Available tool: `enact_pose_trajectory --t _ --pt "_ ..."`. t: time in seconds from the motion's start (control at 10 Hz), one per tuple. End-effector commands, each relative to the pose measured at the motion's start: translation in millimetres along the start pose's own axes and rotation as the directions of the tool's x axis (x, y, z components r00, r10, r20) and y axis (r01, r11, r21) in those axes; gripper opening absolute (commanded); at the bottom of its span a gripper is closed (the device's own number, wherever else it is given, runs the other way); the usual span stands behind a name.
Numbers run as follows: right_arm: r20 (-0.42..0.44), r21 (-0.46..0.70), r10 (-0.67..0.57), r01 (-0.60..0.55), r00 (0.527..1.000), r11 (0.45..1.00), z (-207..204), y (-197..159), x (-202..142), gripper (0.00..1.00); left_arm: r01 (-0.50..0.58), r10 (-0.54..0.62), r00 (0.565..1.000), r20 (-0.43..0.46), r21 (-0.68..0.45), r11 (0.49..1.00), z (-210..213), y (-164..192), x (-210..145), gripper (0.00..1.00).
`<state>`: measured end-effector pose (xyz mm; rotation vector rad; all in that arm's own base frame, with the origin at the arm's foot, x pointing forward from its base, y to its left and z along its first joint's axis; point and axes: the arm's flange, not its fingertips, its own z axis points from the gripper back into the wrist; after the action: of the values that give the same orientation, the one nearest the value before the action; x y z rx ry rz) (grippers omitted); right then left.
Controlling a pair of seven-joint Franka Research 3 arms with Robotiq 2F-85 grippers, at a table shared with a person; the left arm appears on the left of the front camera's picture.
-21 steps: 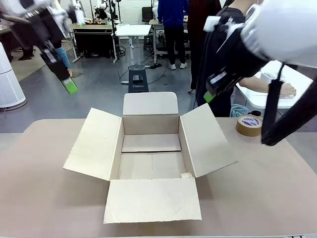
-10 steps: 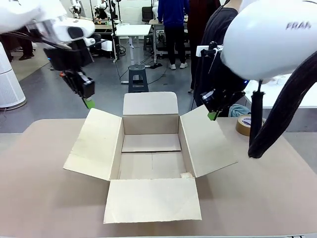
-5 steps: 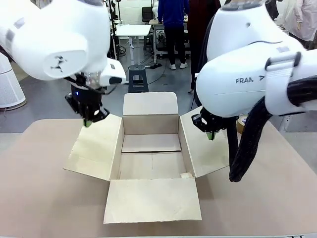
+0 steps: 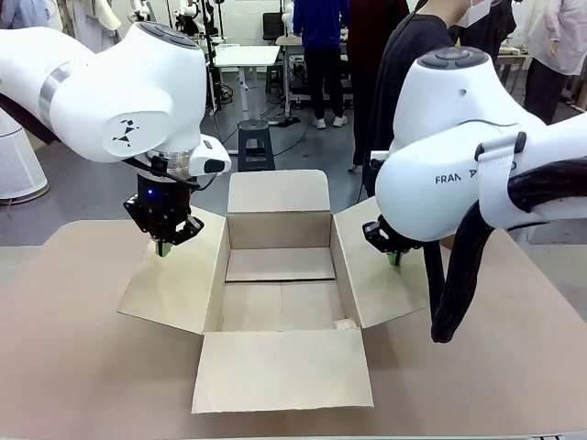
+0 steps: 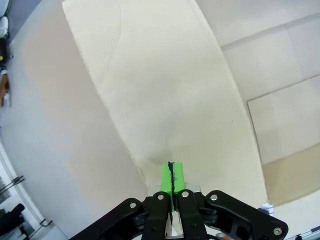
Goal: Wrap the clocks to prevent damage.
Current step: Open the side flaps of the Package Box.
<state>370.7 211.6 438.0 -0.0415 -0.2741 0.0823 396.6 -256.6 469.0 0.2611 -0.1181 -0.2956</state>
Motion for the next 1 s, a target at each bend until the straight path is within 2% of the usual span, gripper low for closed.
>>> enact_pose_trajectory --t 0.0,0.4,0.5,0.9 --pt "0.021 -0.025 -0.023 0.024 1.000 0.999 -21 -1 -2 0.01 -0.055 0.056 0.998 0.030 -0.056 0.997 -10 1 -4 0.00" --pt "0.063 0.020 -0.030 0.029 0.998 0.999 -44 -7 -8 0.01 -0.139 0.151 0.986 0.068 -0.149 0.979 -44 7 -1 0.00" --pt "0.070 0.032 -0.035 0.033 0.997 0.999 -50 -9 -10 0.01 -0.156 0.166 0.984 0.063 -0.140 0.978 -53 6 -3 0.00" --pt "0.055 0.050 -0.050 0.047 0.997 0.998 -63 -13 -13 0.01 -0.168 0.186 0.979 0.083 -0.185 0.968 -78 -5 -6 0.00"
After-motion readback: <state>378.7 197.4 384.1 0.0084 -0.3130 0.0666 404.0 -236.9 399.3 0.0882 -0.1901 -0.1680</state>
